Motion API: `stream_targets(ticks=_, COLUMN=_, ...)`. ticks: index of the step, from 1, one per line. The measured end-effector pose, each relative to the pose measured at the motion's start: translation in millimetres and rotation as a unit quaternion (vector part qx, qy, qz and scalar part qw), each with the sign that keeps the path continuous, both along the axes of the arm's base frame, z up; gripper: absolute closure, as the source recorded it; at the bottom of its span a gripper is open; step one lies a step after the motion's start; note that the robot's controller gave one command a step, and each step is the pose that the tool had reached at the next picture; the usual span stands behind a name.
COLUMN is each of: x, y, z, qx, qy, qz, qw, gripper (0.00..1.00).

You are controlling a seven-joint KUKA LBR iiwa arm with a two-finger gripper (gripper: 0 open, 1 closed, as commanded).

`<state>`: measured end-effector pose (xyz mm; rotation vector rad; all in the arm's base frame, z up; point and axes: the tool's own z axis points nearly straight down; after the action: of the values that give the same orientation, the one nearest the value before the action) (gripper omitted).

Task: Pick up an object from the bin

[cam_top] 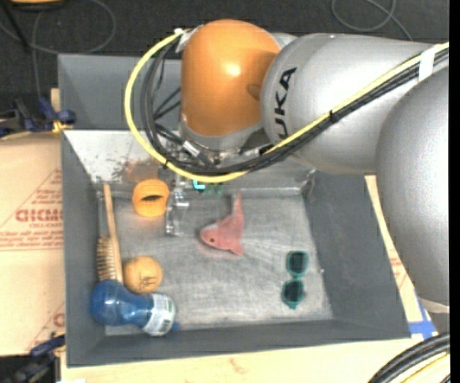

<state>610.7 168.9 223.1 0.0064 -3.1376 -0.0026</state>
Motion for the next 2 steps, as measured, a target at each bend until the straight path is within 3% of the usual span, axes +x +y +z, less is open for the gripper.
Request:
stream_targets(ticks=1, x=0.9, y=-0.9, z=4.1, qx=0.000, qy=-0.0028, qz=-0.001, qw=1.0000, gripper=0.00)
stream_targets(ticks=2, x=-38.5, y=-10.3, z=-35.3, qx=-0.001, qy=-0.0059, qz=0.043, qw=0.9991, gripper=0.00)
